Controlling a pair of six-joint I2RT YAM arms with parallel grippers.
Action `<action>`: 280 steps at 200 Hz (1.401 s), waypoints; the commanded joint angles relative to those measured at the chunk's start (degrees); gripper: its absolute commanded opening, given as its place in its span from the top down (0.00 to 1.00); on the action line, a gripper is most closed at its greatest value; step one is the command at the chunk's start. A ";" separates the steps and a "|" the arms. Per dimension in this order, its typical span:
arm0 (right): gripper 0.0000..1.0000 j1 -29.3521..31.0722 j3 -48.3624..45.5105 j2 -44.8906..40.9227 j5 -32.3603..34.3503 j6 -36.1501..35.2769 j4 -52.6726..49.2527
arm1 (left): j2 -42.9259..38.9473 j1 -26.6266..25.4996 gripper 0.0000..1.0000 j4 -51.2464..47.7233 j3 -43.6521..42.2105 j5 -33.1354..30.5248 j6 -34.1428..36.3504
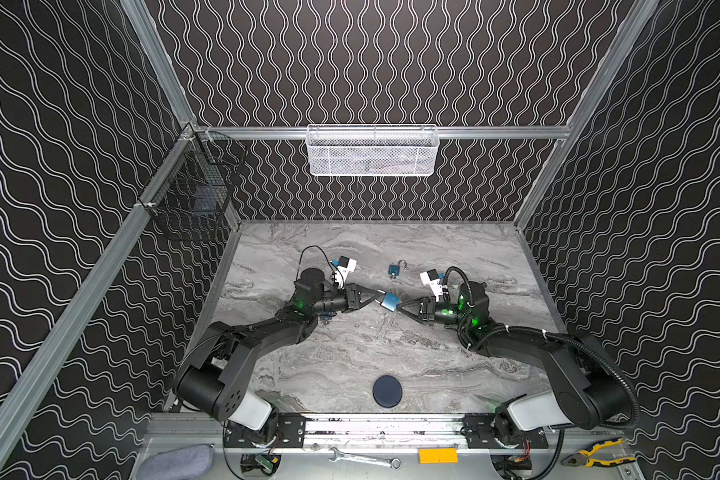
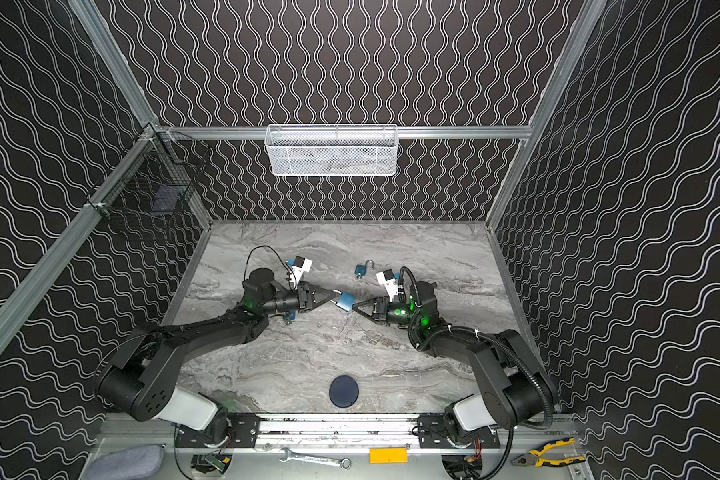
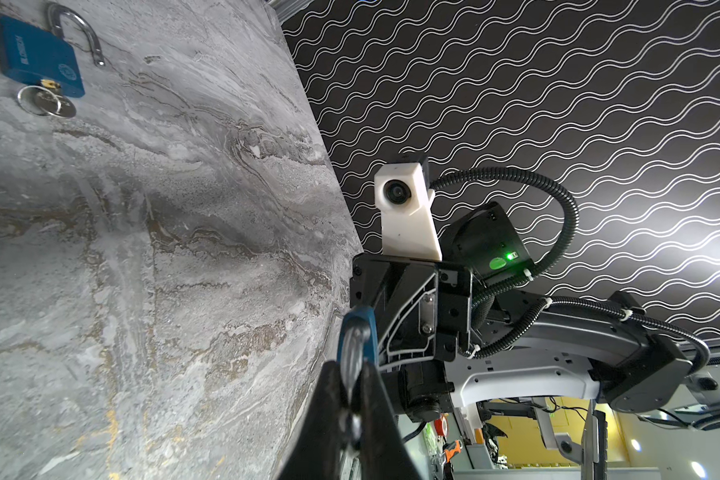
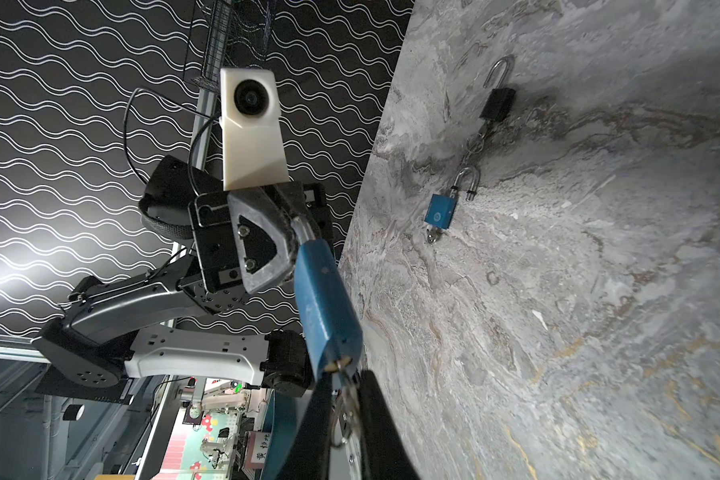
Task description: Lock with the key
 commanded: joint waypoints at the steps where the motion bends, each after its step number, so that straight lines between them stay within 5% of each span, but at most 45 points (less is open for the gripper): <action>1: 0.89 0.07 -0.21 -0.25 -0.72 0.21 4.15 | 0.14 0.10 1.00 2.38 -0.14 -0.24 0.08; 51: 1.00 0.07 -0.11 -1.33 0.38 -1.08 2.44 | 0.49 0.03 1.00 3.52 -0.54 -0.80 -0.69; 161: 1.00 -0.20 -1.79 -2.15 1.14 -0.07 5.18 | 0.73 0.64 1.00 12.16 -3.90 -5.06 -5.04; 280: 1.00 -2.38 -4.06 -7.80 1.69 -0.87 2.27 | -4.84 3.18 1.00 3.06 -5.00 -3.46 0.62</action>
